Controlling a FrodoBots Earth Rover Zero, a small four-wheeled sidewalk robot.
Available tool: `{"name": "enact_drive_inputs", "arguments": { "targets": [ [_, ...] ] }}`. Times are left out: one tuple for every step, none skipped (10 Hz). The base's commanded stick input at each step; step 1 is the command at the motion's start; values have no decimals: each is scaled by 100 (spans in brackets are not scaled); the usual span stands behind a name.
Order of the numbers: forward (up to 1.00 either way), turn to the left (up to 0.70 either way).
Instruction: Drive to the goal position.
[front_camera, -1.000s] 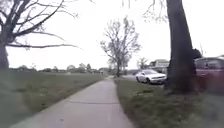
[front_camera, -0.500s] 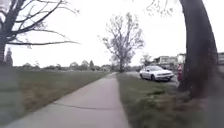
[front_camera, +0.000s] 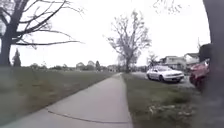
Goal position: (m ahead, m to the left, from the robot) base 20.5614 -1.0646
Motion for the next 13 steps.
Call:
{"name": "enact_drive_inputs", "arguments": {
  "targets": [
    [100,40],
    [100,40],
    [100,6],
    [100,0],
    [100,0],
    [100,0],
    [100,0],
    [100,0],
    [100,0],
    [100,0],
    [100,0],
    [100,0],
    [100,0]
  ]
}}
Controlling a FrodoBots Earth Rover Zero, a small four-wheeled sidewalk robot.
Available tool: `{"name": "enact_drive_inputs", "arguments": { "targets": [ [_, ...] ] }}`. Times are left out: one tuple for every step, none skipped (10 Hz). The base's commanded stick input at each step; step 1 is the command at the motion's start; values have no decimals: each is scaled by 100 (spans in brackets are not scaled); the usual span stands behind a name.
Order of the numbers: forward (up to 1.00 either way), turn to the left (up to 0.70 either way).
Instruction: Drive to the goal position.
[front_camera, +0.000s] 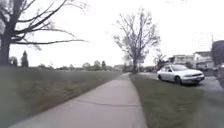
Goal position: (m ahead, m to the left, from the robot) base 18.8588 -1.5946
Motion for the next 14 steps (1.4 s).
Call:
{"name": "enact_drive_inputs", "arguments": {
  "targets": [
    [100,0],
    [100,0],
    [100,0],
    [100,0],
    [100,0],
    [100,0],
    [100,0],
    [100,0],
    [100,0],
    [100,0],
    [100,0],
    [100,0],
    [100,0],
    [100,0]
  ]
}}
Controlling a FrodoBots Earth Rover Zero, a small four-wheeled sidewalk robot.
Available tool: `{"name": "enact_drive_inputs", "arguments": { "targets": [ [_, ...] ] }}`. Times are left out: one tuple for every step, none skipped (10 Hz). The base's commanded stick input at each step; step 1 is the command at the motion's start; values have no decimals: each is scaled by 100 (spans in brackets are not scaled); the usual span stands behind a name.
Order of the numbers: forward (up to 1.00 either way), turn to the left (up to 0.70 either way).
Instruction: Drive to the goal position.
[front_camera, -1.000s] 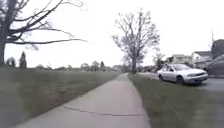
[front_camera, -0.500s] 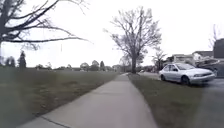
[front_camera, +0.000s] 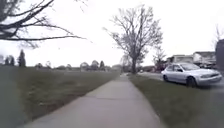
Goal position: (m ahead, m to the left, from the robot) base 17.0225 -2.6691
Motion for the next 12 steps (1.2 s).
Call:
{"name": "enact_drive_inputs", "arguments": {
  "targets": [
    [100,0],
    [100,0],
    [100,0],
    [100,0],
    [100,0],
    [100,0],
    [100,-23],
    [100,-39],
    [100,-22],
    [100,-5],
    [100,0],
    [100,0]
  ]
}}
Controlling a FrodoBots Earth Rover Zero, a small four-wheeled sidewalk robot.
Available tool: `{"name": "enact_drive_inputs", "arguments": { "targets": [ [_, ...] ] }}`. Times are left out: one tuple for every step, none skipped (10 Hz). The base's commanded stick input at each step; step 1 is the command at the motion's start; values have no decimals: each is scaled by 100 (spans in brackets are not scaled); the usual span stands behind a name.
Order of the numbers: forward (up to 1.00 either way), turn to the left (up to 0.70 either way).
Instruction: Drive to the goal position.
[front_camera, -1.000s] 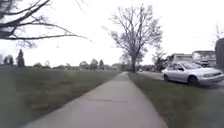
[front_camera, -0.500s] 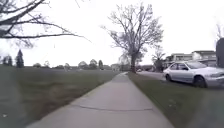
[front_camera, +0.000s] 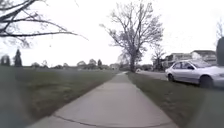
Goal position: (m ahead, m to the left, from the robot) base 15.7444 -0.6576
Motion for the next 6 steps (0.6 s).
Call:
{"name": "enact_drive_inputs", "arguments": {
  "targets": [
    [100,0],
    [100,0],
    [100,0],
    [100,0],
    [100,0],
    [100,0]
  ]
}}
